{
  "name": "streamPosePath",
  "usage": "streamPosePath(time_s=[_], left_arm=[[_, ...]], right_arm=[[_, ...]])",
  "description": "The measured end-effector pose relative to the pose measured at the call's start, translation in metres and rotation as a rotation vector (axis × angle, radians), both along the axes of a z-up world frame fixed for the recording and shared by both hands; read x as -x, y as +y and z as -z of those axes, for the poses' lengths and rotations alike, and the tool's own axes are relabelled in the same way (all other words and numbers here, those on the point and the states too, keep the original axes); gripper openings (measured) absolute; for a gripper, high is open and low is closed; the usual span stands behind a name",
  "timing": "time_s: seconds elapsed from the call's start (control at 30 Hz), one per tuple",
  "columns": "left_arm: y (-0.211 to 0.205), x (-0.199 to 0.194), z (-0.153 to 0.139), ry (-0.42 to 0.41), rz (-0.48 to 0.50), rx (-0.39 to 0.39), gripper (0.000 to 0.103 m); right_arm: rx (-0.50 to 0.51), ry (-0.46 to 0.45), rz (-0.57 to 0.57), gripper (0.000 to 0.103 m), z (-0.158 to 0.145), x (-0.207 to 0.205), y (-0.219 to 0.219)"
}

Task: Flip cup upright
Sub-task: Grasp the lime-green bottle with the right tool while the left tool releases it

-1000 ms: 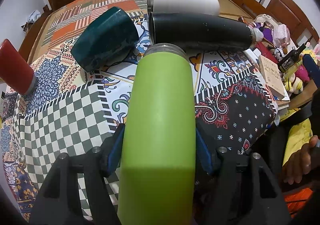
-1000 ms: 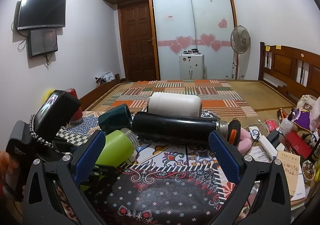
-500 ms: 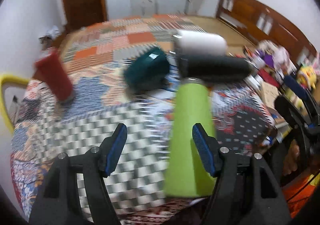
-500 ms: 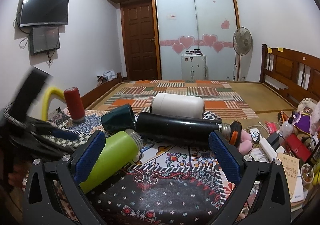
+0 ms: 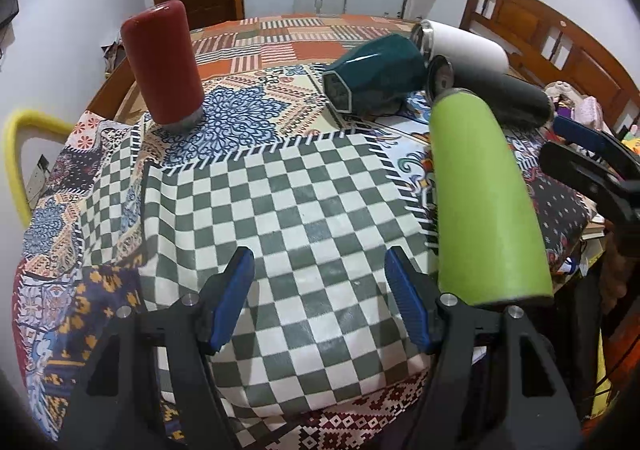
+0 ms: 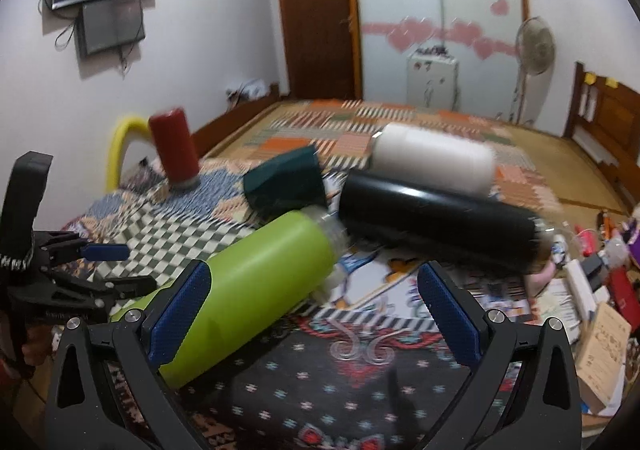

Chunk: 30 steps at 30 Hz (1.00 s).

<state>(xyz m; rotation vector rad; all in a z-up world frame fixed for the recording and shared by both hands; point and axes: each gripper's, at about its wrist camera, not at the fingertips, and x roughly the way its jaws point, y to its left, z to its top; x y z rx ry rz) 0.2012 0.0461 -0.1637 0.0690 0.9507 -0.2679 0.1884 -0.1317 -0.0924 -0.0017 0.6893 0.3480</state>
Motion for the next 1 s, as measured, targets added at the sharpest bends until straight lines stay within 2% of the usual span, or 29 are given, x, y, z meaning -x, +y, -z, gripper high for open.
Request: streamPosePath(time_s=[0.1,0.23,0.5,0.63,0.77,0.87,0.93,1.0], left_arm=[[-0.003,0.005,0.001,0.006,0.018,0.024,0.067],[-0.007,0.010,0.003,-0.028,0.023,0.008,0.067],[-0.015,0.017,0.003,-0.063,0.050,0.040,0.067],[-0.022,0.020,0.001,-0.064,0.086,0.077,0.067],[-0.033,0.021,0.002,-0.081,0.106,0.042,0.068],[-0.031,0.020,0.002,-0.090,0.091,0.030,0.067],[-0.026,0.020,0.000,-0.105,0.064,0.011,0.068],[-0.020,0.019,-0.001,-0.121,0.040,-0.001,0.068]], right_arm=[[0.030,0.036,-0.023,0.102,-0.001,-0.007,0.008],[0.069,0.101,-0.054,0.102,0.004,-0.015,0.013],[-0.008,0.234,-0.091,0.101,0.010,-0.024,0.012],[0.022,0.312,-0.117,0.103,0.018,-0.035,0.021],[0.047,0.352,-0.131,0.103,0.025,-0.043,0.026],[0.027,0.410,-0.154,0.103,0.031,-0.050,0.028],[0.026,0.435,-0.177,0.101,0.034,-0.054,0.032],[0.051,0.421,-0.196,0.091,0.034,-0.054,0.037]])
